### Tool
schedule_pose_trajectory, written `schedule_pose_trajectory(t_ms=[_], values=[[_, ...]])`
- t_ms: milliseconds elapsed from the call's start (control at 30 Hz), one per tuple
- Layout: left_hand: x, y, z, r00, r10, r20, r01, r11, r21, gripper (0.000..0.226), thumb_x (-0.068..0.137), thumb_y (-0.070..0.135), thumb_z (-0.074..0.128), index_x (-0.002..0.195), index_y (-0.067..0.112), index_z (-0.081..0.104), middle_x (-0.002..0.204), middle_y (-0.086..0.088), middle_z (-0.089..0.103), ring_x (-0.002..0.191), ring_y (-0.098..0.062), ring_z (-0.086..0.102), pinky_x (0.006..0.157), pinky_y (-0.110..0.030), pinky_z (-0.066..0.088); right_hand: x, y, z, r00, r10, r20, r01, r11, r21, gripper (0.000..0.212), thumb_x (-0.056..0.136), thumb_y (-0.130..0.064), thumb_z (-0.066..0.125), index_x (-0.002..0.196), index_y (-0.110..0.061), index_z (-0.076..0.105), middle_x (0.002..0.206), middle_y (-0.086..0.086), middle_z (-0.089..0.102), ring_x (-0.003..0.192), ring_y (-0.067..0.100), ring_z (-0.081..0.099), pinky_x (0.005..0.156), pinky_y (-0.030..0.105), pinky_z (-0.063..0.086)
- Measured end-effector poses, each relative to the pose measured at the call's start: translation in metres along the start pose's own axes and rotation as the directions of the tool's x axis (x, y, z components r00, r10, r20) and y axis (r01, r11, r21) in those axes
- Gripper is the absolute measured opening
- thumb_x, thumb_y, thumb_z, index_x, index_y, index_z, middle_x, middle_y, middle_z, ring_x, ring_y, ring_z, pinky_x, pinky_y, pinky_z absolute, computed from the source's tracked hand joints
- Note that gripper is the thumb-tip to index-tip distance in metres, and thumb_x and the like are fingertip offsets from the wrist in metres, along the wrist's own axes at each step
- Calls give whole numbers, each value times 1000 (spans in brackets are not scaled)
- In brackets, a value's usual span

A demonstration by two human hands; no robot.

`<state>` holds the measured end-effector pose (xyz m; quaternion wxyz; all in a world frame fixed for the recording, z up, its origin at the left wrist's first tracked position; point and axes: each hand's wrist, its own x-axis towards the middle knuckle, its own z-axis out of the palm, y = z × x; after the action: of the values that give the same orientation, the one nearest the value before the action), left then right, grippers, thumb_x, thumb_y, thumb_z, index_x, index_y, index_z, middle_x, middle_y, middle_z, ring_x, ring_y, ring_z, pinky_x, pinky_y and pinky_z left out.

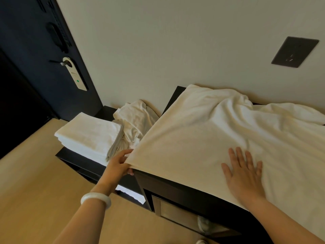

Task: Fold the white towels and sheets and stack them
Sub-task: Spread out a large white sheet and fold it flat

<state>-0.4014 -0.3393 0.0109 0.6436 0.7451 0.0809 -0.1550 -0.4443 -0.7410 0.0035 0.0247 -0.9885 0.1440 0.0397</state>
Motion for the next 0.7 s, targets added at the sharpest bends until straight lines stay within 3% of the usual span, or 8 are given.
schedule_pose_trajectory(t_ms=[67,133,233,300,367,433,600,700], values=[[-4,-7,-14,987,-61,148,117,907,-406,57,82,9,74,134,23,57,107,-12,71,91,-24,67,79,-31,59,0,-1,-1,1000,1,5,-1,1000,2,68,97,-58,10,158,-31,-3,166,-6,-8,152,20,-11,121,53,-6],[-5,-7,-21,974,-86,210,182,849,-497,66,74,14,78,136,20,55,118,-16,67,103,-27,65,85,-34,58,0,-1,-1,1000,1,2,-1,1000,3,68,97,-58,10,157,-31,-3,166,-5,-8,152,21,-11,121,53,-7],[3,10,-10,977,-154,145,195,923,-331,54,86,45,69,129,15,59,107,-8,72,95,-22,66,85,-34,54,-2,-3,-4,1000,8,17,-8,1000,-4,68,98,-58,10,158,-30,-4,166,-5,-8,152,21,-11,121,53,-7],[13,30,4,979,-195,59,203,963,-176,48,85,59,62,116,23,64,101,-3,74,97,-22,67,88,-38,53,-2,-5,-5,999,22,26,-21,1000,-12,67,99,-56,13,158,-29,-4,166,-5,-9,152,21,-11,121,53,-6],[25,43,17,980,-198,7,198,980,16,40,87,59,62,110,26,64,108,-3,71,105,-25,65,98,-45,51,0,-6,-6,999,23,39,-22,999,-24,67,100,-56,16,158,-29,-5,166,-5,-9,152,22,-11,120,54,-4],[32,48,22,987,-159,-26,161,967,198,38,92,48,62,113,17,63,112,-8,67,105,-30,63,99,-49,50,0,-5,-8,999,9,38,-9,1000,8,68,100,-57,18,157,-30,-6,165,-6,-11,152,22,-12,120,55,-5],[22,26,-2,965,-231,-121,251,951,183,24,96,35,60,109,15,61,111,-16,63,91,-29,61,82,-42,56,-12,12,-8,997,83,9,-83,993,85,81,91,-66,5,157,-22,-7,165,-3,-13,152,20,-12,120,53,-7],[29,25,-4,946,-301,-117,323,893,313,40,96,48,54,116,13,59,122,-9,59,103,-29,58,99,-45,48,-12,18,-9,997,73,40,-76,994,78,75,97,-61,14,158,-18,6,166,-1,1,153,19,-1,121,47,-1]])
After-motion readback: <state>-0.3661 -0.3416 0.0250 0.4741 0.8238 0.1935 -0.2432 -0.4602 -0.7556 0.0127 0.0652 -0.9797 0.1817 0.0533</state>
